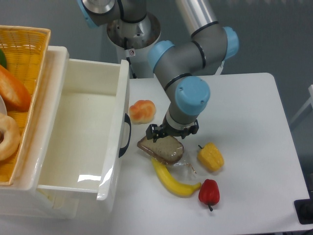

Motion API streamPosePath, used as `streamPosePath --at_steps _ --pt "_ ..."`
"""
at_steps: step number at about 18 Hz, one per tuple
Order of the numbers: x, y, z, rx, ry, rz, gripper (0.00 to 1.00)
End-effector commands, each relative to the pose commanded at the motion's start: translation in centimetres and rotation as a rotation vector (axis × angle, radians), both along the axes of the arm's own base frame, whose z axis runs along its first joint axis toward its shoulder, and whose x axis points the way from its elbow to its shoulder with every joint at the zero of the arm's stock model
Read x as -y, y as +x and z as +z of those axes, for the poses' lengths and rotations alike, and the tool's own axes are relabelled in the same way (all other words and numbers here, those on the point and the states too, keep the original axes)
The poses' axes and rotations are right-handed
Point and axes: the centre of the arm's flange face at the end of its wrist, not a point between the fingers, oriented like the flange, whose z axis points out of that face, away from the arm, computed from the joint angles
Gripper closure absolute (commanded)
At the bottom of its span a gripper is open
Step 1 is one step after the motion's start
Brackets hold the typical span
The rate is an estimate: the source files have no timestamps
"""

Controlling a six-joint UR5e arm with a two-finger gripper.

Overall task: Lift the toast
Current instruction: 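Lower the gripper down over the toast slice, then rotate and align the gripper fingers around the toast slice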

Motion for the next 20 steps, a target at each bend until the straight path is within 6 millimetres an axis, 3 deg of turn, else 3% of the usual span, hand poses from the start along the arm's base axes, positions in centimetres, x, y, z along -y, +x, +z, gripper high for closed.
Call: streamPosePath --at_steps 5,8,11,20 --pt "-1.3 1.4 -0.1 -0.004 -0.005 0.037 0.00" --pt "-1.8 1.2 -1.2 -0.003 -0.018 0.045 0.00" --pt "-3.1 2.5 -2.4 0.008 -0.031 0.026 0.00" --pt "-5.8 2.5 -6.2 -0.010 -0.100 0.046 0.00"
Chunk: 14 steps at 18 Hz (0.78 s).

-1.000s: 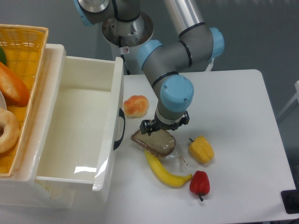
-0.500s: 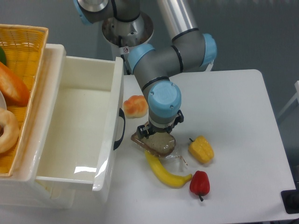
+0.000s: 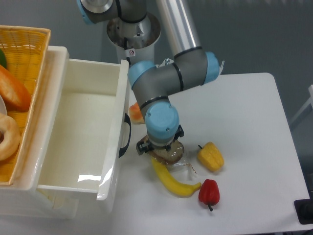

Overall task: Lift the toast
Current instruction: 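Rotate and align the gripper fingers around the toast slice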

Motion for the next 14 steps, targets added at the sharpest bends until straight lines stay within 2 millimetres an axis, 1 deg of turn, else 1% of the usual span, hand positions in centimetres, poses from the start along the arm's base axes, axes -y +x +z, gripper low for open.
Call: streamPosePath --at_steps 7,9,14 --pt "-0.3 0.4 0.0 0.006 0.005 -0.006 0.00" --pt "-0.6 1.0 -0.3 0.009 0.000 -0.016 0.00" --pt "-0.8 1.2 -1.1 0.017 -0.011 -0.019 0.00"
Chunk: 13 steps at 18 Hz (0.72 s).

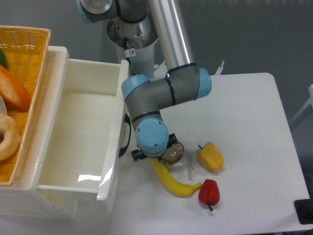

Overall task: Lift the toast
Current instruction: 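Rotate and align the gripper fingers around the toast slice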

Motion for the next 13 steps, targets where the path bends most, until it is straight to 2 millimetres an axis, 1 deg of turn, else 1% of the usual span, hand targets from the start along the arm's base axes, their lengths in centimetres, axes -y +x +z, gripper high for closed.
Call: streamPosePath --at_steps 3,10,13 --pt "-0.23 0.81 -0.99 0.005 -0.023 -0.017 0.00" --pt "-0.10 0.82 -0.60 0.008 -0.018 -0.030 0.00" --pt "0.36 0.24 -0.45 0.015 -0.018 -0.025 0.00"
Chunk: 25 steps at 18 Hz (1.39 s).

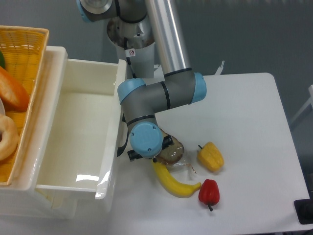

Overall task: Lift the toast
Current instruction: 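Rotate and align the gripper fingers around the toast slice, then close the gripper on the toast and its clear wrapper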

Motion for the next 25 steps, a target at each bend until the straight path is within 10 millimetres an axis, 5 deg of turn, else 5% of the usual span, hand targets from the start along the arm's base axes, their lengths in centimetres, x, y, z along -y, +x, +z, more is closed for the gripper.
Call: streamPosePath --at_steps 5,17,19,24,25 --pt "1.1 -1.4 -0.2 0.013 -0.003 -0.010 0.00" --pt "1.2 -1.2 -1.4 0.028 -0.016 -0.011 0.01" --pt "1.1 -1.3 -1.1 0.028 -0.008 -0.008 0.10" --pt "1.2 -1.3 -0.9 0.031 -0.002 -0.008 0.61" --pt "1.2 -1.3 -0.9 0.036 0.000 -0.005 0.66"
